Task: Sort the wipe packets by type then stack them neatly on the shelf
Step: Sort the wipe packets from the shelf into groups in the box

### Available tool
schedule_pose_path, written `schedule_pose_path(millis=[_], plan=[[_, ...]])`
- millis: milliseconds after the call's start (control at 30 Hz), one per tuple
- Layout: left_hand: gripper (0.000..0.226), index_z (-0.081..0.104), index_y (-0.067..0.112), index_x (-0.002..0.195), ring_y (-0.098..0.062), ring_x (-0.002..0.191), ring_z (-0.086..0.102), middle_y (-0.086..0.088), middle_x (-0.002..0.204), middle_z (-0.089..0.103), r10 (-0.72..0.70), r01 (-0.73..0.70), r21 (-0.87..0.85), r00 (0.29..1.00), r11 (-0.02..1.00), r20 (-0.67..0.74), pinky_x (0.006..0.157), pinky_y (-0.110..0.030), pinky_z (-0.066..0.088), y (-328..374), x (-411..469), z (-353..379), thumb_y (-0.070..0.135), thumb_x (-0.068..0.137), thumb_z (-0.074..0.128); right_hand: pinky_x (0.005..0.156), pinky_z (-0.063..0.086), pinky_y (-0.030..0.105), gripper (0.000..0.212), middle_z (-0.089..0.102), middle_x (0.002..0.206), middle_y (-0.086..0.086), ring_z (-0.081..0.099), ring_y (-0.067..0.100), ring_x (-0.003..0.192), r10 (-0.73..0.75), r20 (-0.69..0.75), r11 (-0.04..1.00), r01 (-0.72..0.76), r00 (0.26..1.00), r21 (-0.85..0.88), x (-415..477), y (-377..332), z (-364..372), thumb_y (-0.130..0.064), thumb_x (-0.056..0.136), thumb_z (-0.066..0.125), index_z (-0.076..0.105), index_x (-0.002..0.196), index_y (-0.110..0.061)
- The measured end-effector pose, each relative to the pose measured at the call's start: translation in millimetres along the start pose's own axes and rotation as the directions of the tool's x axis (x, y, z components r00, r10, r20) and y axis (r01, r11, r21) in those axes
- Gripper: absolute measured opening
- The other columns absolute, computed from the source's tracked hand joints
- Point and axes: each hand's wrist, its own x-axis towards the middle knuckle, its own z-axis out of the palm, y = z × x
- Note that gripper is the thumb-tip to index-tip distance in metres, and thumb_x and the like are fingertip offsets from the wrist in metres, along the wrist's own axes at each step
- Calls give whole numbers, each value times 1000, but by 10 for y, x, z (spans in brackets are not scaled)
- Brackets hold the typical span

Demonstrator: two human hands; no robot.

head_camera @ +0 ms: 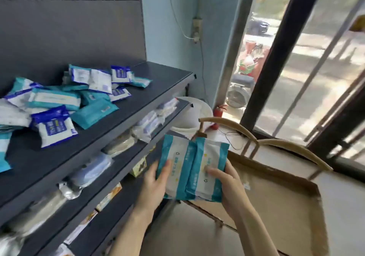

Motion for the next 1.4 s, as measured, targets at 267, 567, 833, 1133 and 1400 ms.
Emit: schedule_pose_path(millis=[267, 567, 833, 1133, 1400], plan=[[38, 61, 20, 111, -16, 96, 69, 3, 102, 73, -170, 149, 90, 939, 985, 298, 88, -38, 53, -347, 471, 1366, 42, 80, 58, 65, 57, 30, 29, 69, 103, 8, 70, 21, 85, -57, -320, 992, 89, 946, 86, 141, -30, -1432, -17, 92, 56, 51, 120, -16], [13, 54, 20, 107, -14, 90, 69, -3, 104, 68, -335, 266, 234, 880, 935, 338, 71, -30, 57, -1179, 1839, 2419, 27, 96, 51, 71, 59, 33, 34, 65, 112, 11, 70, 24, 91, 80, -479, 996, -50, 874, 74, 1316, 125, -2578, -13, 91, 60, 46, 122, -14], [11, 53, 22, 108, -13, 91, 66, -4, 108, 66, -575, 488, 313, 750, 815, 328, 70, -26, 56, -2117, 2912, 3196, 23, 99, 46, 64, 58, 30, 30, 64, 109, 9, 70, 17, 83, 308, -533, 949, -218, 788, 226, 2498, 551, -3466, -9, 93, 57, 43, 120, -14], [28, 49, 15, 120, -18, 99, 64, -6, 114, 62, -674, 594, 344, 713, 727, 192, 73, -30, 57, -3647, 3693, 3851, 18, 93, 57, 70, 59, 32, 22, 63, 111, 11, 68, 19, 87, 418, -598, 902, -392, 684, 183, 3585, 1698, -4539, -7, 92, 59, 47, 109, -14], [32, 51, 12, 119, -10, 92, 66, 0, 105, 66, -639, 575, 349, 764, 740, 94, 76, -25, 57, -4853, 4139, 4212, 17, 90, 63, 71, 52, 17, 39, 57, 106, -5, 60, 5, 92, 308, -688, 898, -439, 658, -17, 4245, 2679, -5252, -13, 89, 64, 40, 119, -19]])
